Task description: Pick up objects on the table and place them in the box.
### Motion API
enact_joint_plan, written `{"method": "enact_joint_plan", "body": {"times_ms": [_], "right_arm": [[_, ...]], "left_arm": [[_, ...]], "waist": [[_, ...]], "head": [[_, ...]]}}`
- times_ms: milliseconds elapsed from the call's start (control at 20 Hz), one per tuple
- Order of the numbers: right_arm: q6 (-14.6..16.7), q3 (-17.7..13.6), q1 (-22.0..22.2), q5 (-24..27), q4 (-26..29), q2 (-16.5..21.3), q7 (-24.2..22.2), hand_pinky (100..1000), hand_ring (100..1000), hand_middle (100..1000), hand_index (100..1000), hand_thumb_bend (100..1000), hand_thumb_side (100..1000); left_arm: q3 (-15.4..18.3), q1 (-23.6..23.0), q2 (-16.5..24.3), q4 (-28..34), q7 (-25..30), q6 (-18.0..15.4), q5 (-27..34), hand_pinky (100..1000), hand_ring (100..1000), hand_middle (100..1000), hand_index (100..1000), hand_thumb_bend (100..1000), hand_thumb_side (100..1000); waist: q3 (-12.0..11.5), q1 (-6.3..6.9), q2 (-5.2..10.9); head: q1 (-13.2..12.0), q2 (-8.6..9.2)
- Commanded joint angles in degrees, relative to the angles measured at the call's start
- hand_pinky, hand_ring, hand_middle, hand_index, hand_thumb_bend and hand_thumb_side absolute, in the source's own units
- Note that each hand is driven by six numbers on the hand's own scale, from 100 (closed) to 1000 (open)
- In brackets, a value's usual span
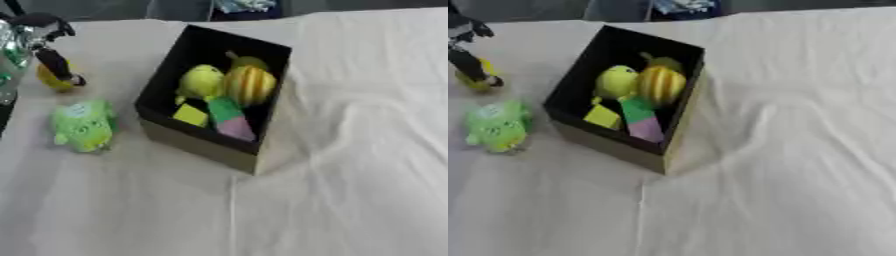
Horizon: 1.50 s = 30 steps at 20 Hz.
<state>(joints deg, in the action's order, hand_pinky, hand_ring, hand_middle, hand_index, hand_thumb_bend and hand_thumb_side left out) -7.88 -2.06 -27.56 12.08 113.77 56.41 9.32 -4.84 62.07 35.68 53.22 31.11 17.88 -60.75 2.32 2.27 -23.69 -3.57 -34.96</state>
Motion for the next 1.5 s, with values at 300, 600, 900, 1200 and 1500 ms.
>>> {"method": "enact_joint_plan", "body": {"times_ms": [300, 600, 900, 1200, 1500], "right_arm": [[-0.35, -0.92, -0.47, -0.91, 0.82, 2.06, 0.04, 846, 801, 629, 765, 100, 806], [-0.6, -0.87, -0.45, -1.02, 0.82, 1.97, 0.0, 847, 801, 629, 766, 100, 809], [-0.69, -0.93, -0.31, -1.12, 0.82, 1.94, 0.01, 847, 800, 630, 766, 100, 808], [-0.81, -1.0, -0.23, -1.02, 0.82, 1.87, 0.04, 848, 799, 630, 766, 100, 807], [-0.77, -1.12, -0.04, -0.8, 0.82, 1.87, 0.11, 848, 799, 631, 767, 100, 806]], "left_arm": [[2.11, 1.48, 1.66, -2.09, -0.61, 3.19, -0.91, 854, 854, 828, 884, 592, 100], [2.38, 1.38, 1.72, -2.73, -0.3, 4.3, -1.22, 838, 832, 793, 853, 521, 100], [2.34, 1.33, 1.69, -3.05, 0.27, 5.32, -1.51, 819, 802, 767, 784, 370, 100], [2.12, 1.25, 1.6, -3.08, 0.84, 5.75, -2.23, 774, 737, 691, 644, 170, 100], [1.8, 1.25, 1.68, -2.59, 0.83, 5.58, -2.89, 710, 609, 512, 519, 100, 100]], "waist": [[0.09, 0.41, -0.24], [-0.15, 0.32, -0.6], [-0.3, 0.17, -0.55], [-0.35, 0.13, -0.28], [-0.29, 0.19, 0.2]], "head": [[-1.02, 1.18], [-1.84, 1.09], [-2.3, 1.0], [-2.35, 0.85], [-2.26, 0.63]]}}
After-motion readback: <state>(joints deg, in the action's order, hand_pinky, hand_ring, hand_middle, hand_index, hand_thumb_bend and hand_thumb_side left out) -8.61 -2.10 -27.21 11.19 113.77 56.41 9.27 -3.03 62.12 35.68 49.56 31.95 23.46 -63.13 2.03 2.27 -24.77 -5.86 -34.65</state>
